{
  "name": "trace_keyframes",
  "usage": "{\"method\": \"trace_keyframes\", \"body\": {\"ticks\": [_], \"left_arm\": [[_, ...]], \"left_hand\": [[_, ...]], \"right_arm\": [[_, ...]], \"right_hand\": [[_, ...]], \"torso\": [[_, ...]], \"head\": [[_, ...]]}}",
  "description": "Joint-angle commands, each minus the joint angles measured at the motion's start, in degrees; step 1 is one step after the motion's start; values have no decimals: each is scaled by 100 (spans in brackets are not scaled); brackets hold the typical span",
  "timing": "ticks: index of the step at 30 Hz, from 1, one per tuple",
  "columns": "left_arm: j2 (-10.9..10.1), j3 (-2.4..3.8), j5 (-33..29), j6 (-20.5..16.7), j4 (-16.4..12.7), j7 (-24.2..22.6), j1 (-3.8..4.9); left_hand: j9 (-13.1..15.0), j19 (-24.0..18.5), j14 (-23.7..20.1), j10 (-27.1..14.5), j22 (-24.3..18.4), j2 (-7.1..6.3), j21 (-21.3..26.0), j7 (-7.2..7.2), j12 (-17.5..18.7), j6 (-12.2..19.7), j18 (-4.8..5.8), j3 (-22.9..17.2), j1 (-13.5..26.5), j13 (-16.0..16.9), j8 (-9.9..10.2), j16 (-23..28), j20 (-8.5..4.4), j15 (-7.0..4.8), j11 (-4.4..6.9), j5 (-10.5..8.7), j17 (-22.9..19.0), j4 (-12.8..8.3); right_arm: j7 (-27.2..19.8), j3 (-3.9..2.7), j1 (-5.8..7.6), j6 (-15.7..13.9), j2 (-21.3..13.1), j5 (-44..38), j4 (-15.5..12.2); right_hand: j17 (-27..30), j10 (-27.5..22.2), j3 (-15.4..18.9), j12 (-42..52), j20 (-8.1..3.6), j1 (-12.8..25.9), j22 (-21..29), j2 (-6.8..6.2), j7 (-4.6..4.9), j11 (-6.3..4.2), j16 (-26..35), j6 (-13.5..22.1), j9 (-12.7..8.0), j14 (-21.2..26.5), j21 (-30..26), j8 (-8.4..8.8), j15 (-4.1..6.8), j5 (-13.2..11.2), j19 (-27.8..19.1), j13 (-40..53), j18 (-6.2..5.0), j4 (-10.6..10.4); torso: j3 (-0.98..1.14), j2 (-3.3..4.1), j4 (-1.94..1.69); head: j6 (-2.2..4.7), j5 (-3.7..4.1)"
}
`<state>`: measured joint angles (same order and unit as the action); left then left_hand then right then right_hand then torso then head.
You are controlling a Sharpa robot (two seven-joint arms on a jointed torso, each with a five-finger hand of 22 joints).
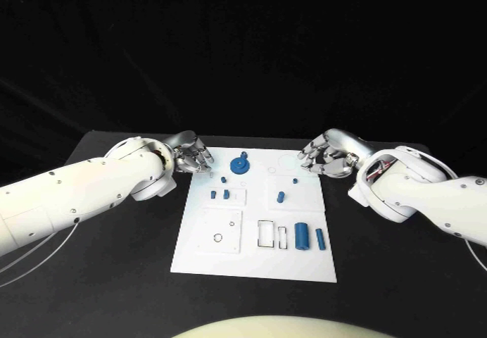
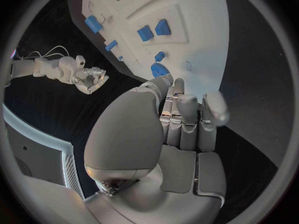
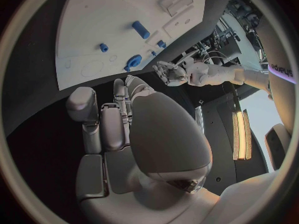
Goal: Assemble the parts on the task board
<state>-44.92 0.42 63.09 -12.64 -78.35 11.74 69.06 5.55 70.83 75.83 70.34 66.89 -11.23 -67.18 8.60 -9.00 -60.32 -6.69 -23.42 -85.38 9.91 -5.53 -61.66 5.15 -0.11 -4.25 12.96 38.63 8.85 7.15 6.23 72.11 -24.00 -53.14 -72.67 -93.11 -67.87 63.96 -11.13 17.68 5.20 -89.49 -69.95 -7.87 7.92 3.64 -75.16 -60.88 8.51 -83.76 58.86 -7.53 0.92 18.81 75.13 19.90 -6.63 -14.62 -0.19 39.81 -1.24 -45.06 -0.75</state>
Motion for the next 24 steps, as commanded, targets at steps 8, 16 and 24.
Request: {"method": "trace_keyframes", "body": {"ticks": [8, 16, 24], "left_arm": [[-411, -1, -4227, -921, -382, -1697, 7], [-768, -2, -5359, -717, -861, -2297, 13], [-920, -2, -5701, -668, -1166, -2461, 16]], "left_hand": [[-103, -978, -578, -220, -1241, -4, 1430, 62, -97, 6, -287, 306, 440, 46, -10, 869, 117, 97, -80, -7, -1026, 232], [-148, -1121, -650, -318, -1605, -8, 1879, 78, -218, 38, -340, 757, 611, 101, -10, 962, 152, 128, -106, -18, -1126, 365], [-154, -1123, -670, -355, -1709, 81, 2013, 78, -286, 33, -353, 881, 479, 130, -25, 976, 153, 125, -102, -4, -1163, 328]], "right_arm": [[986, 17, -74, 1002, 239, -2260, 158], [1141, 22, -177, 1051, 488, -2629, 319], [1143, 23, -213, 1061, 651, -2746, 416]], "right_hand": [[-151, 68, -226, -589, 28, 167, -190, -207, 22, 55, -108, -71, -55, -202, 194, 150, -57, -117, 113, -555, 57, -32], [-197, 72, -256, -766, 55, 235, -247, -297, 50, 94, -141, -89, -73, -210, 243, 202, -86, -261, 143, -738, 69, -23], [-232, 96, -308, -823, 64, 226, -307, -281, 50, 102, -168, -119, -75, -218, 320, 212, -91, -240, 184, -810, 84, -3]], "torso": [[-10, 0, -8], [-29, 19, -10], [-37, 21, 3]], "head": [[51, 298], [77, 298], [71, 286]]}}
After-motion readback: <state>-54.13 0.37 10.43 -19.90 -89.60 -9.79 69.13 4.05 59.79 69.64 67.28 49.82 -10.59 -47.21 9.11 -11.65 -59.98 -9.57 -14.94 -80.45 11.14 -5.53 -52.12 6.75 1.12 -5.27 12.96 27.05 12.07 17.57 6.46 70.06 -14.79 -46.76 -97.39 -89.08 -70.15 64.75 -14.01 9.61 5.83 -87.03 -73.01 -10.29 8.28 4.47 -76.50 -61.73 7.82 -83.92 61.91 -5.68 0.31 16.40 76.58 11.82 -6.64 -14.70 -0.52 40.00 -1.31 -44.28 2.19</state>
